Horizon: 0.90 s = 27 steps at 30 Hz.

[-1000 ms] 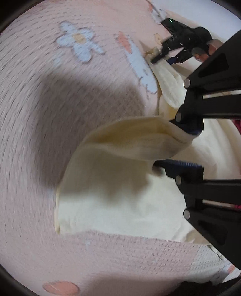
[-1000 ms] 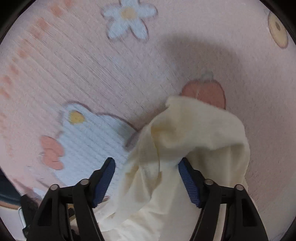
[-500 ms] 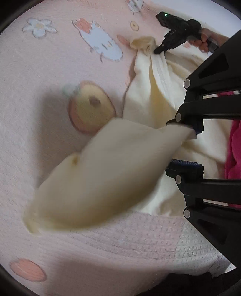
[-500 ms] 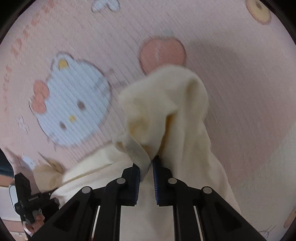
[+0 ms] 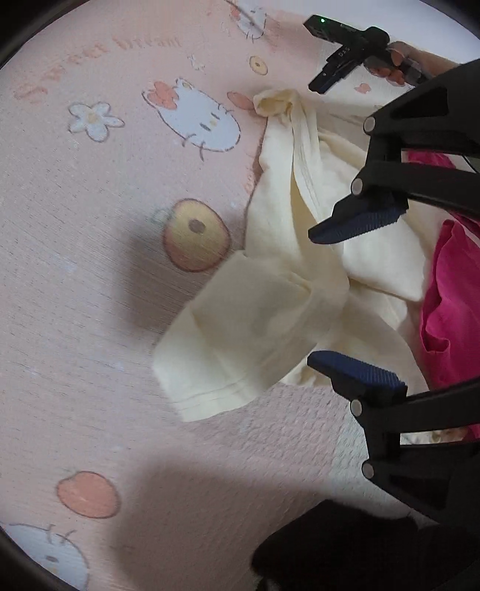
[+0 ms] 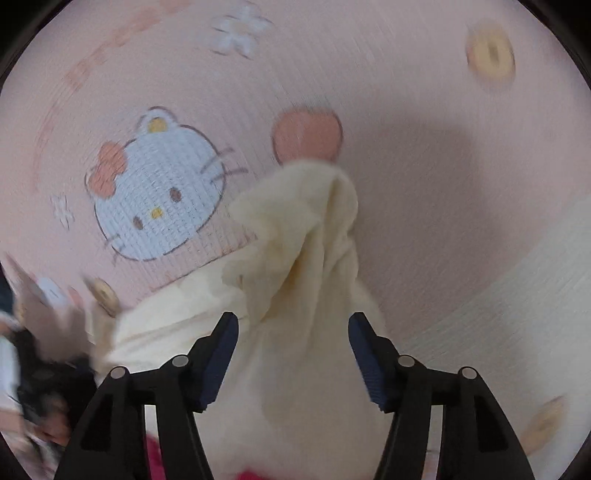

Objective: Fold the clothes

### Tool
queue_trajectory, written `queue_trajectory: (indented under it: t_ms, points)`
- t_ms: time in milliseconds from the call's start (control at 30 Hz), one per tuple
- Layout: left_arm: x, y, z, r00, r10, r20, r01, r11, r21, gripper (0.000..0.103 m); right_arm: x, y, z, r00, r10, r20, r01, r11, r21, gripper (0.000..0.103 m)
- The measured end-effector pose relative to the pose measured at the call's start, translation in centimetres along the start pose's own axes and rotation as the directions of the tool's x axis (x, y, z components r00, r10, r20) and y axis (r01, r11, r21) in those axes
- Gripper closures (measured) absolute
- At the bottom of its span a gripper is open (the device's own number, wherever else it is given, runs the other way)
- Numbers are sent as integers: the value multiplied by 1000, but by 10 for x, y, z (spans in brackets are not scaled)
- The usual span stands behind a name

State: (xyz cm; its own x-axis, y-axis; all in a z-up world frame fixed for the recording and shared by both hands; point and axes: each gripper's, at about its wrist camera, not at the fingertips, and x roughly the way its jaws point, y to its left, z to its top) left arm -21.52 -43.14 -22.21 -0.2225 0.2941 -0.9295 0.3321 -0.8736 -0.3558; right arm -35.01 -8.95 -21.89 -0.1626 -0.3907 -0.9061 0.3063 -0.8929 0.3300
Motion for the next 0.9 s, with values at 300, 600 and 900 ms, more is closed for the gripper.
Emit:
queue_trajectory:
  t_ms: [300,600,900]
  points:
    - [19,32,9,1000,-3,-19,0,986,-169,44,8,9,31,998,-38,43,37,999,26,36]
    - [47,52,18,996,93,2,-90,972,-218,44,54,19,43,976,-211,47,213,976,-41,36]
    - [50,40,16,984,141,113,-117,973,-202,75,72,38,33,946,-302,119,317,938,-142,82]
